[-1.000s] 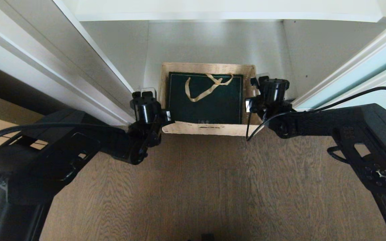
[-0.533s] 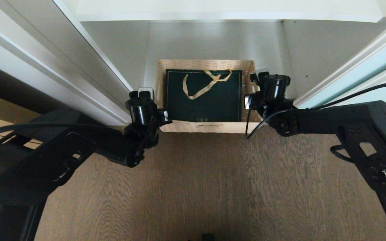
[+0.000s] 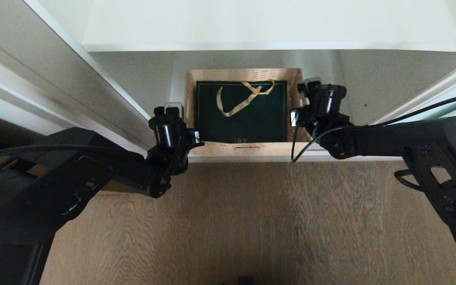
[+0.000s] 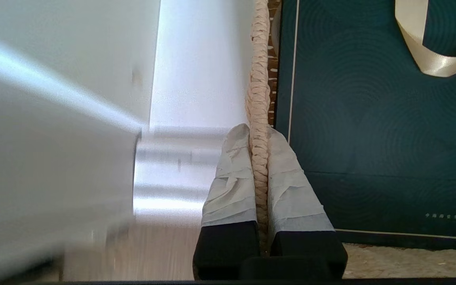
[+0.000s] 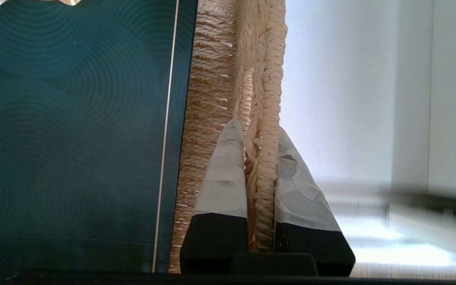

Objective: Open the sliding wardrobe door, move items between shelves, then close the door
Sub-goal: Place the basket on the lower shelf

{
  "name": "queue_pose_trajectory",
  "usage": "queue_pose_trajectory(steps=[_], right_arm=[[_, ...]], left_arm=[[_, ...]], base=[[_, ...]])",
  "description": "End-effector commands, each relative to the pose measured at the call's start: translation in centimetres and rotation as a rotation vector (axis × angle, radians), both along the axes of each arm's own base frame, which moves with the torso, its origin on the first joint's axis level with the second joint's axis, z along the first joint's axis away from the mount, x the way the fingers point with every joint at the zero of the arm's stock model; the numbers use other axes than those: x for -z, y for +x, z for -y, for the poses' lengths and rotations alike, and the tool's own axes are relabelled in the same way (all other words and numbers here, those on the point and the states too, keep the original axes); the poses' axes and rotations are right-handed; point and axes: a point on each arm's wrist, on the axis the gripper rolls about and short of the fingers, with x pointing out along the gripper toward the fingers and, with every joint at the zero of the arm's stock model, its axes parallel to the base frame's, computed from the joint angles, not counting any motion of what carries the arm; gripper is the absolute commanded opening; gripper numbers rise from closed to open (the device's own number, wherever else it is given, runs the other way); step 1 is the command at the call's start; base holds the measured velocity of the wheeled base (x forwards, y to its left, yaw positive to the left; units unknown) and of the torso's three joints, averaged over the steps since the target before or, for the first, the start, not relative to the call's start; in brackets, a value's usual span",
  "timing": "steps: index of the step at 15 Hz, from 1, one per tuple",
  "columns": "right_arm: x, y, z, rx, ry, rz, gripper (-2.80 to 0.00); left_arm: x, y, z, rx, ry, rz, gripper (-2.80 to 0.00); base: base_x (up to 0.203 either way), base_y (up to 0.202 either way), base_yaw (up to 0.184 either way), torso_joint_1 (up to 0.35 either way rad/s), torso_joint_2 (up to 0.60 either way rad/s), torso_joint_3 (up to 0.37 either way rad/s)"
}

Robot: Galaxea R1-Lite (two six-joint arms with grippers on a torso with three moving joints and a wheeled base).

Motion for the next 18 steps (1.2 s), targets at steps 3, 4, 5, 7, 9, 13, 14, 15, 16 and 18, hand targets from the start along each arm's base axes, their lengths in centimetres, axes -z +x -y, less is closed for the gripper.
queue_pose_trajectory(steps=[3, 4, 5, 7, 9, 13, 14, 15, 16, 18], right_arm=[[-0.7, -0.3, 0.2, 0.004, 0.006, 0.017, -2.8], [-0.7, -0.2, 0.1, 0.004, 0.004, 0.016, -2.8], [-0.5, -0.1, 0.1, 0.004, 0.004, 0.014, -2.8], [-0.2, 0.0, 0.0, 0.004, 0.004, 0.011, -2.8], [0.1, 0.2, 0.0, 0.005, 0.002, 0.005, -2.8], [0.7, 0.5, 0.0, 0.006, -0.001, -0.004, -2.8], [1.2, 0.6, -0.1, 0.005, -0.002, -0.012, -2.8], [1.4, 0.7, -0.1, 0.005, -0.003, -0.015, -2.8], [1.6, 0.8, -0.1, 0.005, -0.005, -0.019, -2.8], [1.6, 0.8, -0.1, 0.006, -0.006, -0.019, -2.8]], left_arm=[[-0.3, -0.1, 0.0, -0.002, -0.004, 0.014, -2.8], [-0.2, -0.1, 0.0, -0.002, 0.0, 0.006, -2.8], [-0.2, 0.0, 0.0, -0.004, 0.005, 0.011, -2.8], [-0.5, -0.2, 0.0, -0.009, 0.017, 0.012, -2.8], [-0.6, 0.1, 0.0, -0.04, 0.014, 0.015, -2.8], [-0.5, 0.7, 0.1, -0.093, 0.005, 0.03, -2.8], [0.0, 1.0, 0.2, -0.094, 0.008, 0.025, -2.8], [0.1, 1.2, 0.2, -0.095, 0.011, 0.022, -2.8], [0.5, 1.3, 0.1, -0.097, 0.017, 0.016, -2.8], [1.2, 1.9, 0.1, -0.101, 0.019, 0.013, -2.8]], base=[[0.174, 0.0, 0.0, 0.001, 0.0, -0.002], [0.0, 0.0, 0.0, 0.0, 0.0, 0.0], [0.0, 0.0, 0.0, 0.0, 0.0, 0.0], [0.0, 0.0, 0.0, 0.0, 0.0, 0.0], [0.0, 0.0, 0.0, 0.0, 0.0, 0.0], [0.0, 0.0, 0.0, 0.0, 0.0, 0.0], [0.0, 0.0, 0.0, 0.0, 0.0, 0.0], [0.0, 0.0, 0.0, 0.0, 0.0, 0.0], [0.0, 0.0, 0.0, 0.0, 0.0, 0.0], [0.0, 0.0, 0.0, 0.0, 0.0, 0.0]])
